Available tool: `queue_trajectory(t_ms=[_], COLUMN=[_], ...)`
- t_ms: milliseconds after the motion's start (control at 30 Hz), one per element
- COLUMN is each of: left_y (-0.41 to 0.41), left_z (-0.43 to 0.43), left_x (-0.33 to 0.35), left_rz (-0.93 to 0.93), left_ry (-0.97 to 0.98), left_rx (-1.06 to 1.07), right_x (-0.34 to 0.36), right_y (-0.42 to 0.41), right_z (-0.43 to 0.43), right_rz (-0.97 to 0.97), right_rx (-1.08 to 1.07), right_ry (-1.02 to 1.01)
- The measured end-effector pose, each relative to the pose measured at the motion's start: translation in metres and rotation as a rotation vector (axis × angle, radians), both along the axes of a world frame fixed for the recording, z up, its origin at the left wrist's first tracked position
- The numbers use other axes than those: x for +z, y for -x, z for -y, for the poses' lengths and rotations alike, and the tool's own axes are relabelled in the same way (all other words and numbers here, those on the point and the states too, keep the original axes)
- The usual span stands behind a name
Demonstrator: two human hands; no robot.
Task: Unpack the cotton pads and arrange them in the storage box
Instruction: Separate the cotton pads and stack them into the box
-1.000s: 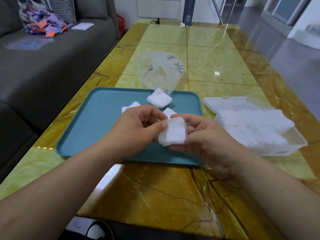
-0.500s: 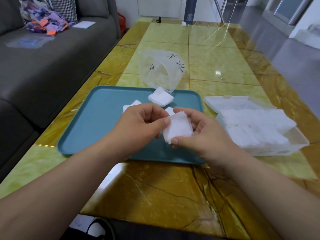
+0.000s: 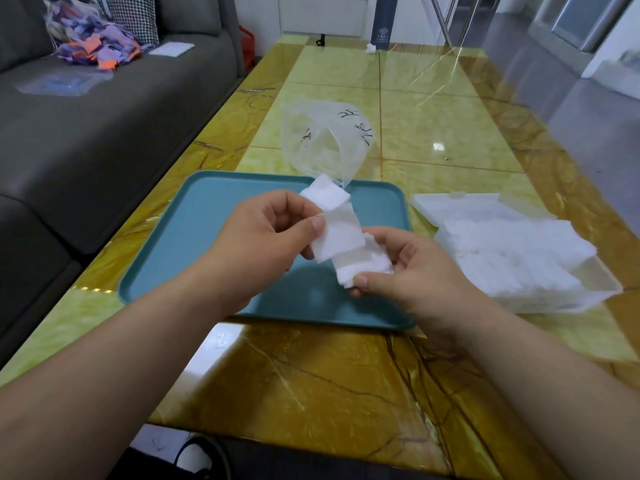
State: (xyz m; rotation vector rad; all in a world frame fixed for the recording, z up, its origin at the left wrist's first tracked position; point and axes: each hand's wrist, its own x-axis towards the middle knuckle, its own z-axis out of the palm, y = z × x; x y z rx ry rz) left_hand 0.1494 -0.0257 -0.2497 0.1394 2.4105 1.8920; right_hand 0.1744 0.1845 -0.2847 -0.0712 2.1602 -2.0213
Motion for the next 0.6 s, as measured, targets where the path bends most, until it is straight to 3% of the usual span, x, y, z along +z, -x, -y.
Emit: queue_trajectory(t_ms=[233, 600], left_y=[-0.009, -0.007], left_z=[-0.005, -0.009], left_x=[0.002, -0.004], left_rz=[-0.005, -0.047], left_ry=[0.071, 0.137], left_rx=[-0.221, -0.136], right_x=[0.007, 0.007], right_y=[-0.004, -0.007], right_z=[0.001, 0.005], right_rz=[0.002, 0.037], right_rx=[-0.026, 0.025], right_ry=[0.031, 0.141])
